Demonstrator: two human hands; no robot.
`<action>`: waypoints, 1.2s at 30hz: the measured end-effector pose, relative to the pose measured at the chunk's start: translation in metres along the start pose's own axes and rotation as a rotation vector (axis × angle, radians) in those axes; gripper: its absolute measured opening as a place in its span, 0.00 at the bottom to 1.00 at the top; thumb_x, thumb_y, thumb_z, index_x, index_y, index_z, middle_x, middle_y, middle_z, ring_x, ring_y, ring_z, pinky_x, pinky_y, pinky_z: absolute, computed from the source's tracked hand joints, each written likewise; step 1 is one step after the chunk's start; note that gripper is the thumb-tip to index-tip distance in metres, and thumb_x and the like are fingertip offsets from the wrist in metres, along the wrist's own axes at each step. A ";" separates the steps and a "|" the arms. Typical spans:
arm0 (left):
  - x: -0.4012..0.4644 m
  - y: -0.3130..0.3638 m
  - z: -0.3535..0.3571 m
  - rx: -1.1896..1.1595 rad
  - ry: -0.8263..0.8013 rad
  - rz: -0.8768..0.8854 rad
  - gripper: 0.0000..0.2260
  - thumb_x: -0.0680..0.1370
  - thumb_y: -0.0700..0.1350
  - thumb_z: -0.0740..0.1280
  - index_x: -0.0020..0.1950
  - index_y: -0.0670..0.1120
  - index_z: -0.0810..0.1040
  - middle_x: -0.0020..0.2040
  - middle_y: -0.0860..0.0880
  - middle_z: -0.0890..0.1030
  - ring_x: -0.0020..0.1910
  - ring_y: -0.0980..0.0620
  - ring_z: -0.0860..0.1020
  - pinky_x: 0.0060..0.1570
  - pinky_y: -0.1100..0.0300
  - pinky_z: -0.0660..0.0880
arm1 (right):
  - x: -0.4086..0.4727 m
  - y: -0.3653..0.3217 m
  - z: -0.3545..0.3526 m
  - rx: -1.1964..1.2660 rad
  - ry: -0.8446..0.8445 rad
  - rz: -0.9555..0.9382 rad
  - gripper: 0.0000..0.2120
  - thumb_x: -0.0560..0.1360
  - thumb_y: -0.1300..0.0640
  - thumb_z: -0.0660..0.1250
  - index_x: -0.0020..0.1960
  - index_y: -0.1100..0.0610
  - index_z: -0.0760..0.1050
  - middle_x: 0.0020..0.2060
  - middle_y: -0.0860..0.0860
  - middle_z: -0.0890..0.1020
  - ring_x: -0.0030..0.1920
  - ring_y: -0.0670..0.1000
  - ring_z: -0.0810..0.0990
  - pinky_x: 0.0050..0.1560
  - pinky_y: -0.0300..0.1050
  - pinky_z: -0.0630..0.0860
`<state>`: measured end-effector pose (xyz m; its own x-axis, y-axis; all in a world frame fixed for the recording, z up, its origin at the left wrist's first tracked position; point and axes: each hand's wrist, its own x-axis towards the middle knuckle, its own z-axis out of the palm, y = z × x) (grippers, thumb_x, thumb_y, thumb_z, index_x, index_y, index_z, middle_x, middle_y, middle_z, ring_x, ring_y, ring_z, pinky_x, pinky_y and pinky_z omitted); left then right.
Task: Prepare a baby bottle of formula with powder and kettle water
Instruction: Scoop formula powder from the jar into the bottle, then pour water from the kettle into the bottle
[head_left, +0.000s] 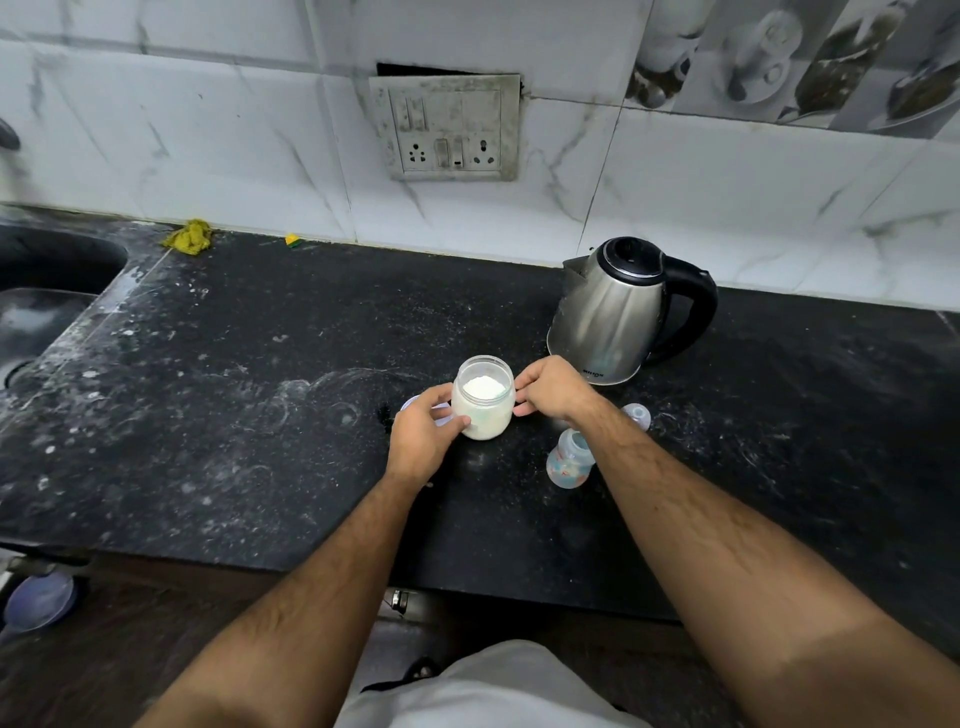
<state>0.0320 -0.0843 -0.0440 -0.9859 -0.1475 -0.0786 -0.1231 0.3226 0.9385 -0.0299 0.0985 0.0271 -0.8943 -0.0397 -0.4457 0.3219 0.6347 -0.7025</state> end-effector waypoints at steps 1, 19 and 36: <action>-0.001 -0.001 0.001 -0.002 0.009 -0.010 0.17 0.72 0.39 0.75 0.58 0.54 0.79 0.57 0.53 0.82 0.55 0.53 0.81 0.60 0.55 0.77 | 0.000 0.001 0.000 0.001 0.000 -0.004 0.10 0.75 0.72 0.66 0.41 0.58 0.79 0.46 0.59 0.85 0.46 0.55 0.85 0.55 0.50 0.82; -0.057 -0.002 0.071 0.028 -0.110 0.003 0.22 0.70 0.42 0.78 0.61 0.50 0.79 0.56 0.55 0.82 0.51 0.59 0.80 0.57 0.59 0.78 | -0.025 0.072 -0.076 0.142 0.424 -0.110 0.16 0.75 0.68 0.63 0.38 0.48 0.79 0.38 0.49 0.84 0.46 0.52 0.85 0.53 0.47 0.81; -0.049 0.023 0.120 0.115 -0.232 0.034 0.33 0.64 0.48 0.81 0.67 0.54 0.75 0.62 0.58 0.79 0.61 0.62 0.77 0.65 0.57 0.73 | 0.006 0.084 -0.159 0.075 0.675 -0.076 0.32 0.70 0.61 0.74 0.71 0.55 0.66 0.65 0.57 0.73 0.61 0.56 0.76 0.59 0.47 0.74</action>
<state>0.0637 0.0420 -0.0588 -0.9877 0.0793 -0.1351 -0.0884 0.4295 0.8987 -0.0573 0.2740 0.0534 -0.9053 0.4234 0.0328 0.2497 0.5931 -0.7655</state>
